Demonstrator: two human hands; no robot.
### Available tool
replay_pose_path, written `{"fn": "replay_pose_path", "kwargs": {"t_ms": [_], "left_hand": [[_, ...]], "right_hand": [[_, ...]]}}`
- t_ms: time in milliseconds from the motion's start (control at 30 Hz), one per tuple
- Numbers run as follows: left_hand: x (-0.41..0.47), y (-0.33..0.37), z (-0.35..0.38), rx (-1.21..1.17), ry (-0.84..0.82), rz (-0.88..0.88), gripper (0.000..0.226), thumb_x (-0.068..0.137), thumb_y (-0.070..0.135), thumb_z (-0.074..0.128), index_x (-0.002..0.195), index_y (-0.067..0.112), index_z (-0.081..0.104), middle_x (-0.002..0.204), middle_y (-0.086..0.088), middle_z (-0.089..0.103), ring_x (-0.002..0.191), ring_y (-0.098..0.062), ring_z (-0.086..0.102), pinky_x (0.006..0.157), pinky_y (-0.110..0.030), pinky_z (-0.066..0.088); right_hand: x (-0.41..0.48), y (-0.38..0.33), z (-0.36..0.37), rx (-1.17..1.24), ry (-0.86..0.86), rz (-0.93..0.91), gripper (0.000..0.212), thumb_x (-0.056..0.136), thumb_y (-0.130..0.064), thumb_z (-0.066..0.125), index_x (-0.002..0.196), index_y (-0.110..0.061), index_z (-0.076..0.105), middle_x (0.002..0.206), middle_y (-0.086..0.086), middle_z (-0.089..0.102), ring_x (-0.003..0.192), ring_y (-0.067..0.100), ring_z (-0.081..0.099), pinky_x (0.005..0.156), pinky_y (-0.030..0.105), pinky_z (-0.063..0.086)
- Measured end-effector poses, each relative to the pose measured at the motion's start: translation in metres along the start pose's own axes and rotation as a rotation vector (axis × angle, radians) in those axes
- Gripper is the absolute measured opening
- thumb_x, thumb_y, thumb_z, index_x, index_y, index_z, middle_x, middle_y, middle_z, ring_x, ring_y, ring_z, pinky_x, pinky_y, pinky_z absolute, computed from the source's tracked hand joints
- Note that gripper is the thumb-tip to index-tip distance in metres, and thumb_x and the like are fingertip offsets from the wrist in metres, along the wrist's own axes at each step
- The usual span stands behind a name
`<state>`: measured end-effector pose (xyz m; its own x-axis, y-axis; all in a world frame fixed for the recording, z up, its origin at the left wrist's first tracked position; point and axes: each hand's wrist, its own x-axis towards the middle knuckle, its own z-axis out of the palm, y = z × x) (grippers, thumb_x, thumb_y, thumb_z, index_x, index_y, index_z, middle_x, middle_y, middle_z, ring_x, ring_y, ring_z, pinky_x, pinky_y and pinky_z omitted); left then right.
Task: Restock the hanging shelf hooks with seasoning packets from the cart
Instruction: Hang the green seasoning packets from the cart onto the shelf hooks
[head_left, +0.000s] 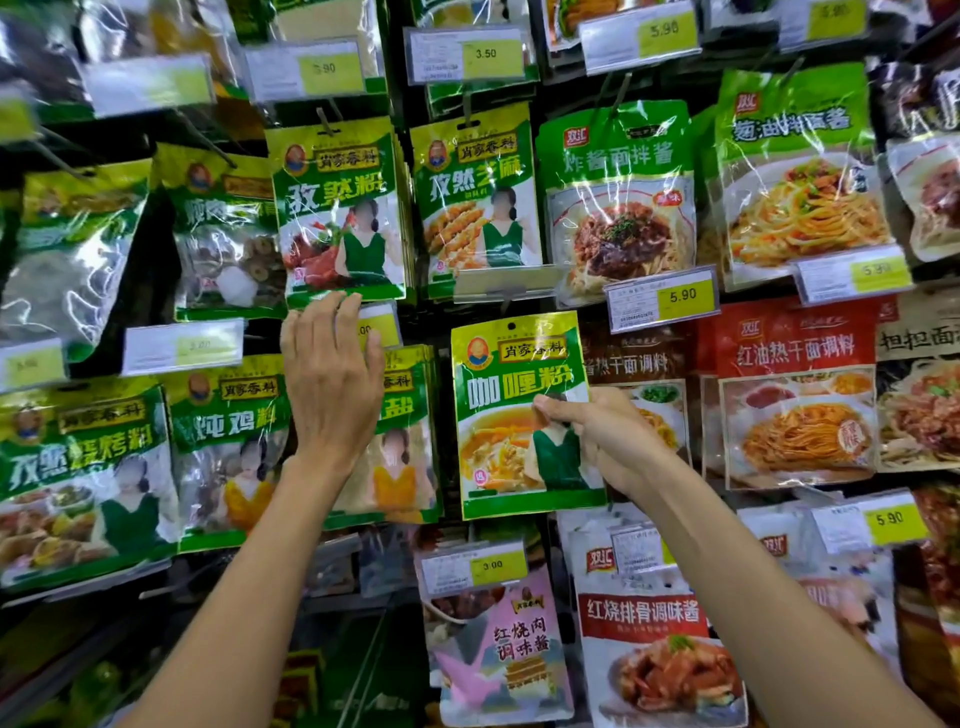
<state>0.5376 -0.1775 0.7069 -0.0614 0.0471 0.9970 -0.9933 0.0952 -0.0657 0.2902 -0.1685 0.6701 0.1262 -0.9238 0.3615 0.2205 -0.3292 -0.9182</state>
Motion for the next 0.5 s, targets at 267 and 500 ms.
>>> {"fn": "replay_pose_path", "kwargs": {"t_ms": [267,500], "left_hand": [[-0.001,-0.004,0.005,-0.04,0.05,0.022,0.035,0.099,0.021,0.041,0.122,-0.004,0.052,0.119,-0.023,0.056,0.112,-0.038,0.051,0.108,-0.048,0.032],[-0.002,-0.007,0.007,-0.048,0.074,0.05,0.035,0.099,0.022,0.041,0.123,-0.003,0.051,0.119,-0.023,0.056,0.112,-0.035,0.048,0.108,-0.045,0.029]], "right_hand": [[-0.001,0.002,-0.002,-0.025,0.025,0.046,0.012,0.087,-0.008,0.068,0.085,0.003,0.063,0.079,0.011,0.068,0.061,0.016,0.069,0.051,0.024,0.055],[0.014,0.009,0.005,-0.203,0.191,-0.004,0.034,0.086,-0.01,0.069,0.112,0.01,0.058,0.107,0.022,0.068,0.099,0.032,0.066,0.094,0.047,0.051]]}}
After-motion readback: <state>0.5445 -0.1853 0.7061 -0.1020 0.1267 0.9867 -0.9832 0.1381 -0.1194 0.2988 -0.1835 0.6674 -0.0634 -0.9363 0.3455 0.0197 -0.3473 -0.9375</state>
